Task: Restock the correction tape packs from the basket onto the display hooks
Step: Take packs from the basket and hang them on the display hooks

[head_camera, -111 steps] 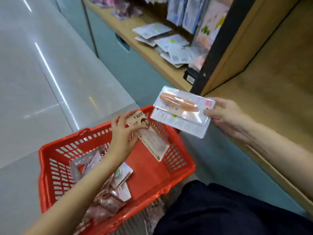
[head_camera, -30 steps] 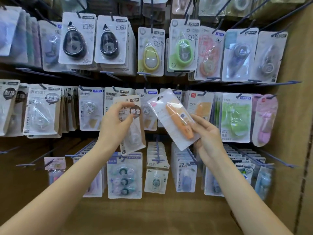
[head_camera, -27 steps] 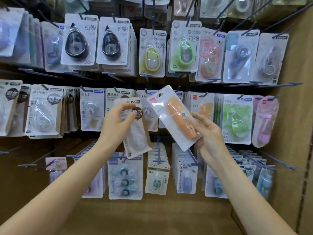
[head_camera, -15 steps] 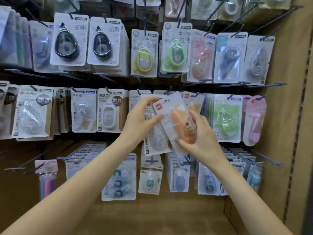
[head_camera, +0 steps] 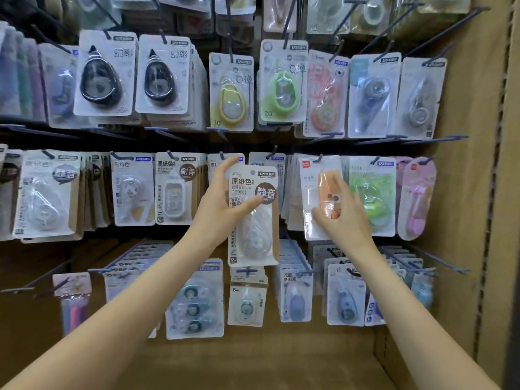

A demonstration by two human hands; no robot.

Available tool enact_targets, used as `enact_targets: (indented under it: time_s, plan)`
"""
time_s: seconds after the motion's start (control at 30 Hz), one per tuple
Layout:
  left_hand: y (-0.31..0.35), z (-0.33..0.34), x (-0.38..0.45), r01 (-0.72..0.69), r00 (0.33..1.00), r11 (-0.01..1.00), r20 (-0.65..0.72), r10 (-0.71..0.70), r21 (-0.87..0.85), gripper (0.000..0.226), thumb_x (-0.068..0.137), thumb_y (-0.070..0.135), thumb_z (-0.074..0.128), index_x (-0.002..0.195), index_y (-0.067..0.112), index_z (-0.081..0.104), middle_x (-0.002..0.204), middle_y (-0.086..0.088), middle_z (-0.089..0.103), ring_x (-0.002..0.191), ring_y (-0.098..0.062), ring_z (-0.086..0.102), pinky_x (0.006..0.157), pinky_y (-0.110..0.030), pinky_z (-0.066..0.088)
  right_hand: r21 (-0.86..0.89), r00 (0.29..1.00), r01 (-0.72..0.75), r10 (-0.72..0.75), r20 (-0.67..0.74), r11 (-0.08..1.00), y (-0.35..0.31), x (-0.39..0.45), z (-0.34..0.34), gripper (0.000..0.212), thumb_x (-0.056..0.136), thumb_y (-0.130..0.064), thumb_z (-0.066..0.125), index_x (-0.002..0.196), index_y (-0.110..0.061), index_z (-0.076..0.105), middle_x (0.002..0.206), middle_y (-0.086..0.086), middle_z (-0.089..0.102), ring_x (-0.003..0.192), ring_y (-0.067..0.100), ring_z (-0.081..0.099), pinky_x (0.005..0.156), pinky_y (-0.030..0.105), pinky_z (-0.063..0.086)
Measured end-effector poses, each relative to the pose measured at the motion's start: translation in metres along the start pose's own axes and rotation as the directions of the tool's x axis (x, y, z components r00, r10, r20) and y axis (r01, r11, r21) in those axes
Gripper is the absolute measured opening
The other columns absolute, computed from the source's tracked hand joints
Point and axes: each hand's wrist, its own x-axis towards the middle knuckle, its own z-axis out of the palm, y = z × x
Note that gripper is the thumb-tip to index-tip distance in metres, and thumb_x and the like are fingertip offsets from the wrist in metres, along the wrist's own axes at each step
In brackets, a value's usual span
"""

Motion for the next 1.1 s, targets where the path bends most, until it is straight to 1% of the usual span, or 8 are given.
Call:
enact_targets:
  time_s: [0.13,0.27,0.37,0.5,0.67,0.83,0.93,1.1]
  plan:
    - [-0.003,0.0,-0.003,0.102,0.995,0.979,0.024,-0.099,-0.175,0.045,0.088,0.015,0.06,0.122,0.037,0.041,0.107,0.001,0.068,0.095,-0.016,0.068,0.088,-0.042,0.054,-0.158,0.997,-0.043,0.053,0.061,0.986,-0.008,0.013,0.005,0.068,0.088,-0.026,0.061,0.144,-0.027,0.022,0.116,0.004,0.029,0.086,0.012,0.047,0.062,0.016,0.033]
    - [-0.012,-0.003,-0.005,0.123,0.992,0.973,0.019,-0.122,-0.197,0.04,0.089,0.018,0.059,0.115,0.043,0.043,0.11,-0.003,0.068,0.098,-0.021,0.067,0.09,-0.047,0.052,-0.531,0.999,0.042,-0.052,-0.003,0.846,-0.008,0.012,0.013,0.069,0.085,-0.035,0.064,0.14,-0.015,0.029,0.148,0.016,0.014,0.134,0.035,0.023,0.108,0.041,0.025]
    - [-0.021,-0.006,-0.009,0.137,0.99,0.972,0.003,-0.139,-0.193,0.042,0.088,0.019,0.061,0.118,0.043,0.043,0.111,-0.001,0.067,0.099,-0.019,0.067,0.09,-0.044,0.053,-0.218,0.972,0.211,-0.228,-0.054,0.953,-0.022,-0.014,0.02,0.054,0.088,-0.033,0.06,0.135,-0.015,0.041,0.147,0.006,0.024,0.133,0.016,0.024,0.108,0.023,0.02]
    - [-0.028,-0.013,-0.015,0.131,0.987,0.976,-0.074,-0.146,-0.173,0.043,0.088,0.02,0.062,0.123,0.036,0.042,0.102,0.004,0.07,0.092,-0.012,0.068,0.081,-0.031,0.055,0.461,0.857,-0.087,-0.17,0.487,0.883,-0.054,-0.041,0.034,0.061,0.084,-0.031,0.066,0.134,-0.042,0.032,0.118,-0.018,0.053,0.095,0.0,0.063,0.078,0.01,0.049]
    - [-0.039,-0.053,-0.033,0.2,0.966,0.974,-0.145,-0.215,-0.11,0.046,0.091,0.032,0.054,0.132,0.04,0.035,0.097,0.008,0.071,0.092,-0.013,0.066,0.089,-0.035,0.05,0.505,0.835,-0.073,-0.224,0.502,0.86,-0.076,-0.044,0.075,0.067,0.082,-0.01,0.07,0.135,-0.038,0.038,0.121,-0.01,0.054,0.091,0.017,0.068,0.082,0.035,0.056]
    - [-0.057,-0.105,-0.058,0.247,0.956,0.969,-0.154,-0.248,-0.027,0.049,0.097,0.017,0.046,0.139,0.039,0.033,0.1,-0.002,0.068,0.089,-0.026,0.062,0.084,-0.039,0.049,0.476,0.867,0.123,-0.328,0.376,0.871,-0.112,-0.034,0.133,0.072,0.086,-0.014,0.066,0.145,-0.03,0.028,0.143,-0.013,0.037,0.129,0.003,0.037,0.11,0.028,0.033]
    - [-0.063,-0.136,-0.063,0.281,0.936,0.96,-0.215,-0.277,-0.013,0.053,0.096,0.008,0.048,0.139,0.037,0.035,0.103,0.001,0.069,0.092,-0.024,0.064,0.084,-0.04,0.051,0.427,0.847,0.261,-0.418,0.329,0.866,-0.145,-0.027,0.165,0.072,0.089,-0.014,0.061,0.148,-0.023,0.022,0.15,-0.002,0.031,0.13,-0.002,0.025,0.104,0.012,0.017]
    - [-0.069,-0.173,-0.066,0.318,0.914,0.947,-0.251,-0.318,-0.041,0.055,0.092,0.001,0.051,0.13,0.039,0.039,0.11,0.005,0.063,0.102,-0.013,0.062,0.081,-0.022,0.051,0.472,0.848,0.181,-0.38,0.369,0.863,-0.178,-0.014,0.206,0.071,0.092,-0.014,0.058,0.149,-0.026,0.018,0.151,0.0,0.029,0.138,0.013,0.026,0.108,0.018,0.019]
